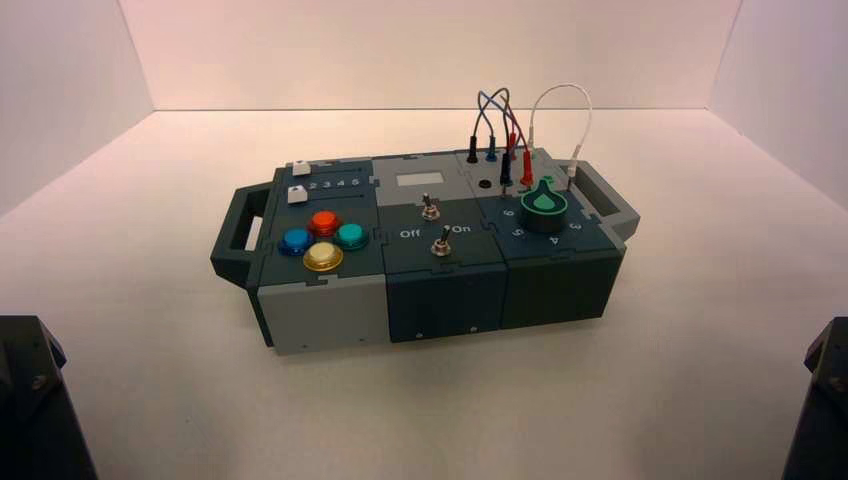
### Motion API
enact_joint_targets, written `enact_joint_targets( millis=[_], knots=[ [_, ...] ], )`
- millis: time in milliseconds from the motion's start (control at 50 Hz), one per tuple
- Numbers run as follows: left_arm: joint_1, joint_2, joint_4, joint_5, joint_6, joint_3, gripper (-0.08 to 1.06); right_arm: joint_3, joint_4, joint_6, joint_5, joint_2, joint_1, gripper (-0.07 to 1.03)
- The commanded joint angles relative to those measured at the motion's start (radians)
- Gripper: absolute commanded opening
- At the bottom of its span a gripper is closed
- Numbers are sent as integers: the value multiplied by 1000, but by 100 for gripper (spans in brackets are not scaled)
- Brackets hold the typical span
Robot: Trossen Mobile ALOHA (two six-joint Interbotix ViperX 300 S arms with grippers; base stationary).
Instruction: Push the yellow button with the right gripper.
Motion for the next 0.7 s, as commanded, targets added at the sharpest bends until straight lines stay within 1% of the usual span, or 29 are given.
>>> enact_joint_targets(
  millis=[20, 120, 280, 340, 400, 480, 600, 640, 700],
  knots=[
    [-18, 15, 2, 32, 8, -29, -3, -37, 2, -6, 32, 9, 35, -2],
    [-29, 29, 0, 64, 6, -43, -3, -43, 2, -8, 63, 14, 52, -2],
    [-58, 58, 0, 140, 8, -67, -3, -58, 3, -6, 120, 29, 98, -2],
    [-71, 66, 0, 170, 8, -74, -3, -66, 3, -6, 146, 38, 127, -2],
    [-87, 75, 0, 207, 5, -81, -3, -75, 3, -6, 176, 49, 170, -2],
    [-112, 80, -5, 252, 5, -97, -3, -87, 3, -6, 204, 66, 215, -2],
    [-172, 87, -8, 356, 5, -127, -3, -103, 3, -6, 256, 101, 293, -2],
    [-206, 100, -8, 446, 6, -140, -3, -110, 3, -6, 285, 124, 331, -2],
    [-229, 115, -9, 528, 8, -155, -3, -121, 3, -6, 311, 149, 359, -2]
  ],
)
